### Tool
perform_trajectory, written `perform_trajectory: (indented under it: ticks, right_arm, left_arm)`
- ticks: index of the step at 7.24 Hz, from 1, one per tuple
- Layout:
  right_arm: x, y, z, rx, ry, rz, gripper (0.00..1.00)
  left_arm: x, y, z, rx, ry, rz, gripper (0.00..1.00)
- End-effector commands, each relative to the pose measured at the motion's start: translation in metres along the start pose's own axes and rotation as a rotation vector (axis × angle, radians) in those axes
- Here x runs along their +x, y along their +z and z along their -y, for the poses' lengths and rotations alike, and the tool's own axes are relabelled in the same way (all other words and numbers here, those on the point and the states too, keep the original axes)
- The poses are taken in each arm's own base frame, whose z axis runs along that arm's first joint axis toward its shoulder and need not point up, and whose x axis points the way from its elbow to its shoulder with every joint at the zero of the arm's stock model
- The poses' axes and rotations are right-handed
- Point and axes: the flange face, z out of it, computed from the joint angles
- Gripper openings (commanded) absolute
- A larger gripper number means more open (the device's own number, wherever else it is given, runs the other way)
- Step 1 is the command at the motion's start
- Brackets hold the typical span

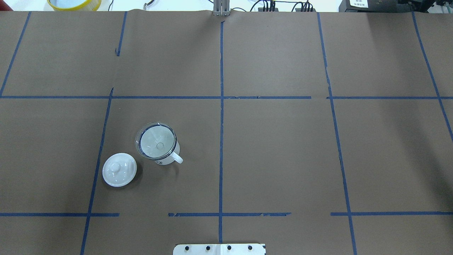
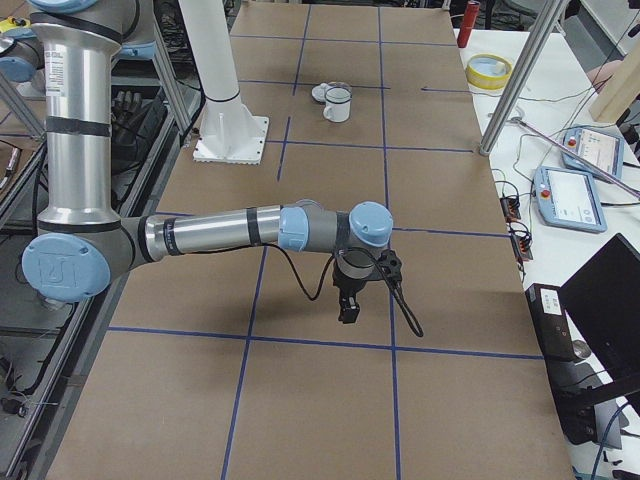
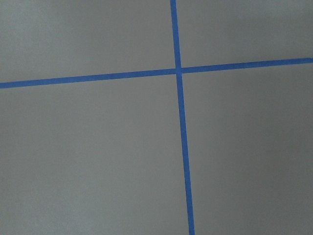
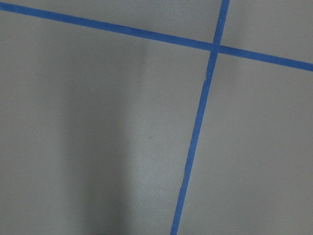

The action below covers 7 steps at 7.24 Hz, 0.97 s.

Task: Remove funnel from cup

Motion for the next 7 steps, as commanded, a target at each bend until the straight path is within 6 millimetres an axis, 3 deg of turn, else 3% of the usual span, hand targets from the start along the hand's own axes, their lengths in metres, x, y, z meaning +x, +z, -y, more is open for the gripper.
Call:
perform_trajectory:
  ticks: [1, 3, 5, 6, 7]
  right_arm:
    - [0.0, 0.0, 0.0, 0.0, 0.001, 0.0, 1.0]
    - [0.0, 0.0, 0.0, 0.0, 0.001, 0.0, 1.0]
    - [0.0, 0.0, 0.0, 0.0, 0.0, 0.0, 1.0]
    - [0.0, 0.0, 0.0, 0.0, 0.0, 0.0, 1.0]
    - [0.0, 0.0, 0.0, 0.0, 0.001, 0.0, 1.0]
  left_arm:
    - [0.006, -0.006, 0.006, 0.013, 0.013, 0.004, 1.0]
    - [0.008, -0.006, 0.01, 0.015, 0.025, 0.008, 1.0]
    - [0.018, -0.022, 0.003, 0.047, 0.041, 0.02, 1.0]
    - [0.018, -0.009, -0.009, 0.042, 0.046, -0.046, 1.0]
    - [0.027, -0.013, -0.005, 0.077, 0.064, -0.07, 1.0]
